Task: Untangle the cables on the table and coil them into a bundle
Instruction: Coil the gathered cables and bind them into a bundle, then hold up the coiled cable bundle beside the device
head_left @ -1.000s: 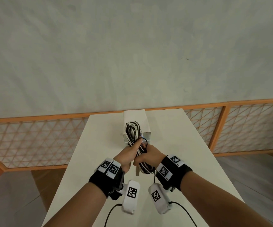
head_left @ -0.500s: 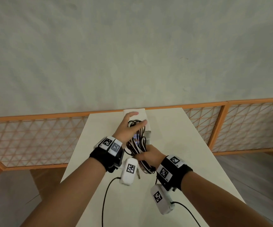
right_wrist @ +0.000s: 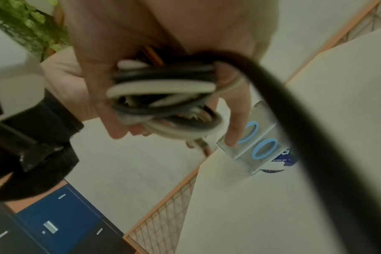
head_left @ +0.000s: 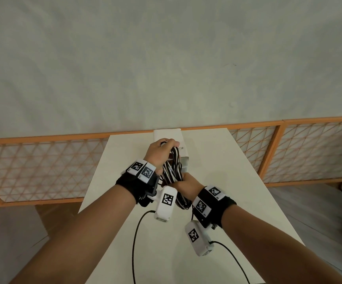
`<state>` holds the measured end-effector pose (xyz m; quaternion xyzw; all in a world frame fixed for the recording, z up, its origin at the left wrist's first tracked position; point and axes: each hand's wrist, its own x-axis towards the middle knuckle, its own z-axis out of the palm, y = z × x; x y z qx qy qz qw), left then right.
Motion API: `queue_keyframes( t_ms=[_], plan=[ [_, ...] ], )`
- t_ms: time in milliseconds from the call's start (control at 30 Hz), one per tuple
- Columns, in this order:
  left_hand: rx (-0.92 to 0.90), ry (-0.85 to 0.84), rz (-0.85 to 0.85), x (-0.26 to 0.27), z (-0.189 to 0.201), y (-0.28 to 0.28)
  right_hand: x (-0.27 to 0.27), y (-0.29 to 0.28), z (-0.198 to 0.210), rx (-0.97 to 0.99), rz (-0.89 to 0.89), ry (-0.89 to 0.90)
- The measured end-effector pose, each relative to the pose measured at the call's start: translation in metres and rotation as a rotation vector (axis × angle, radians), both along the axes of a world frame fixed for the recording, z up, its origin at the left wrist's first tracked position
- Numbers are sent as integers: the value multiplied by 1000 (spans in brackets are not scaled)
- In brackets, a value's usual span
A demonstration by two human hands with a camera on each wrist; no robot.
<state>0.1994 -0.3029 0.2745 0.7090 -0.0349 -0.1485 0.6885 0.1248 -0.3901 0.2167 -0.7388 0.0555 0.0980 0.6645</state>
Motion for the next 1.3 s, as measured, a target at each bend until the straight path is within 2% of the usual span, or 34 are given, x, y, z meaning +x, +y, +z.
queue_keyframes(
  t_ms=[133, 367, 567, 633, 700, 800, 1033, 1133, 1300],
  plan=[
    [57, -8, -17, 5, -4, 6, 0, 4, -3, 51, -19, 46],
    [-43, 78, -6, 11, -8, 16, 2, 20, -12, 71, -114, 69],
    [-67, 93, -193, 17, -7, 22, 7, 15, -15, 81, -118, 103],
    [-117, 114, -101, 20, -12, 25, 9, 8, -13, 67, -122, 128],
    [-189, 137, 77, 27, -23, 28, 12, -2, -12, 66, -127, 156],
    [-240, 244, 249, 36, -57, 26, 19, -18, -7, 90, -140, 168],
    [-315, 567, 250, 42, -150, -24, 37, -58, 33, 60, -117, 145],
    [-348, 648, 263, 49, -165, -50, 46, -68, 46, 29, -100, 137],
    [-453, 669, 358, 84, -175, -75, 47, -80, 53, 0, -74, 128]
  ],
)
